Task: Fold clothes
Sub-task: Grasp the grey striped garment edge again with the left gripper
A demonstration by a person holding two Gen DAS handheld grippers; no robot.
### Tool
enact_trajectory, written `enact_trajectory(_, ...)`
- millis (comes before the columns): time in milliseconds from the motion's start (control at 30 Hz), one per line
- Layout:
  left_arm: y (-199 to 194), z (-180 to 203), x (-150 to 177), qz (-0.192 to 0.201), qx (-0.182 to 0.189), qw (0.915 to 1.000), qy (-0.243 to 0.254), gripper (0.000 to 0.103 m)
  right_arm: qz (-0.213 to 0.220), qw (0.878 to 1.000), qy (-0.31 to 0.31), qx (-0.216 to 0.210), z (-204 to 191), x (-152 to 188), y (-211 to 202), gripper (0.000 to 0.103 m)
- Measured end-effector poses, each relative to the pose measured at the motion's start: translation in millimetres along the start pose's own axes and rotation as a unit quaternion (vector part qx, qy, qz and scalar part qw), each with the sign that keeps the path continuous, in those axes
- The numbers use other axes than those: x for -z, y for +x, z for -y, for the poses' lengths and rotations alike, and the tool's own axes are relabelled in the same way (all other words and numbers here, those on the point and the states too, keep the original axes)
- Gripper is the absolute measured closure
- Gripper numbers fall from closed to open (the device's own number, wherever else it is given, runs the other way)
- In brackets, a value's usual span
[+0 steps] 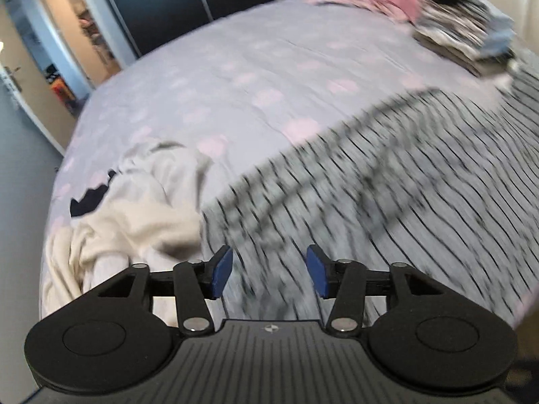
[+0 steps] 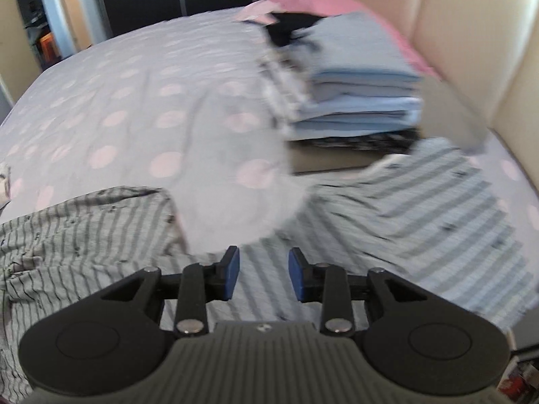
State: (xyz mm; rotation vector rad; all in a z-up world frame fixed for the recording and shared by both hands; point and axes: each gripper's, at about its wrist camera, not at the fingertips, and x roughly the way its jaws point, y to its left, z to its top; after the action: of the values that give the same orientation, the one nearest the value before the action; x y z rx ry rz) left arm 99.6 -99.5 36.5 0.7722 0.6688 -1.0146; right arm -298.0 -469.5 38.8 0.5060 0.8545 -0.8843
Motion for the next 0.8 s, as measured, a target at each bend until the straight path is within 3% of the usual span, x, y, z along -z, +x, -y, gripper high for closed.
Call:
enact_trajectory(267, 81, -30, -28, -0.018, -0.031, 0.9975, -0.06, 0.049, -0.049, 0.998, 0.011, -0.038, -56, -17, 89, 0.061)
enact_trajectory(533, 159, -30, -35, -0.061, -0.017, 0.9969, -0.048, 0.049, -0.075, 0.992, 0.06, -0.081, -69, -36, 149, 0.058)
enact_trajectory(700, 187, -23, -32, -0.088, -0.026, 0.9952, -0.033, 0.049, -0.087, 0.987, 0.091, -0.1, -73, -42, 178, 0.044)
enact_trajectory(767, 191, -24, -33, -0.092, -0.027, 0.9944, -0.043, 0.056, -0.092, 0.986, 0.095, -0.099, -77, -42, 186, 0.044)
enact_trajectory(800, 192, -24, -34, -0.094, -0.023, 0.9941, -0.048, 0.067, -0.097, 0.986, 0.097, -0.099, -78, -42, 191, 0.045)
